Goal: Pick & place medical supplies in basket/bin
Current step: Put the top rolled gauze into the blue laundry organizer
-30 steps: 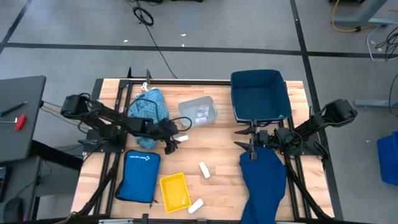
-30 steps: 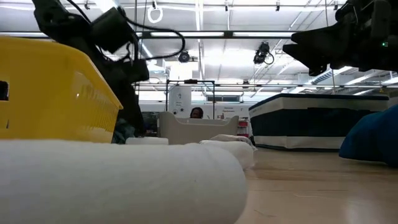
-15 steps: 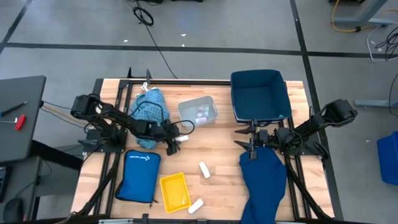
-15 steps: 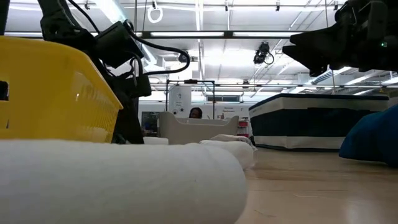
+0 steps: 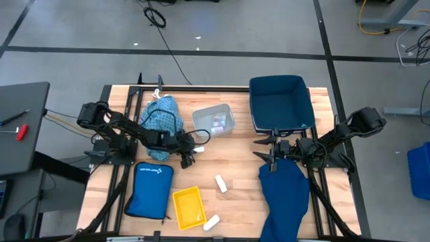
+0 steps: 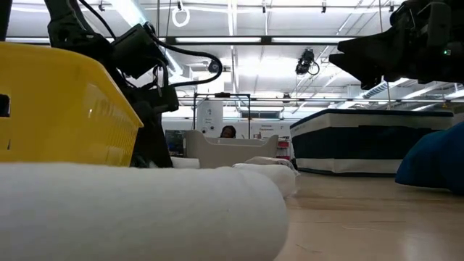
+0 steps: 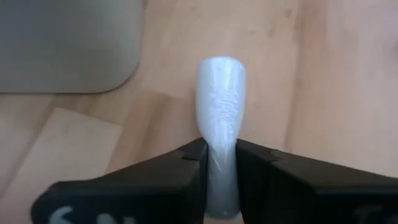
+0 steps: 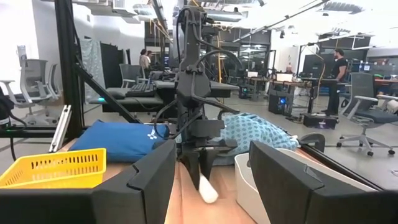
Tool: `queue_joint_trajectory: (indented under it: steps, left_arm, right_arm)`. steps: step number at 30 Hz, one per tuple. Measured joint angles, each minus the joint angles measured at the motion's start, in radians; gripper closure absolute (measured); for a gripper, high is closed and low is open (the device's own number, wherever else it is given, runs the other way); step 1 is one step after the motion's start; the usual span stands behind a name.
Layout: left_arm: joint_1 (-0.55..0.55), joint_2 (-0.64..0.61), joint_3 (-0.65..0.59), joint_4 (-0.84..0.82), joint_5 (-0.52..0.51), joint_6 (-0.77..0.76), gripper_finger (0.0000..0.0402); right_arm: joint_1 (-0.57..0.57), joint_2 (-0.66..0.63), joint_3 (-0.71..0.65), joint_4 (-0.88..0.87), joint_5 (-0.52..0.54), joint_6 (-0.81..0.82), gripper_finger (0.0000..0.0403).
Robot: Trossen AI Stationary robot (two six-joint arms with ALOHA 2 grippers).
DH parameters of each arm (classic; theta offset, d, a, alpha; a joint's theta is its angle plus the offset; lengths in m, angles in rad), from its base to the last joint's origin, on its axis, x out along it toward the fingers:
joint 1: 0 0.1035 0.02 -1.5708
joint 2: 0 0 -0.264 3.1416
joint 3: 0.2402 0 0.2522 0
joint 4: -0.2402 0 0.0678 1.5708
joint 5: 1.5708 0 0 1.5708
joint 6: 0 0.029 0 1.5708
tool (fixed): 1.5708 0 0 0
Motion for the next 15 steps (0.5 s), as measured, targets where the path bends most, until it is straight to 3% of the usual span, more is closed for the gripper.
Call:
queue_joint_trajectory:
  steps: [8, 15]
  left_arm:
    - [-0.056, 0.000, 0.000, 0.106, 0.000, 0.025, 0.0349]
    - [-0.086, 0.000, 0.000, 0.312, -0.003, 0.095, 0.0349]
  right_arm:
    - [0.000, 0.000, 0.000, -0.001, 0.000, 0.000, 0.0188]
    - [0.000, 0.000, 0.000, -0.001, 0.001, 0.011, 0.0188]
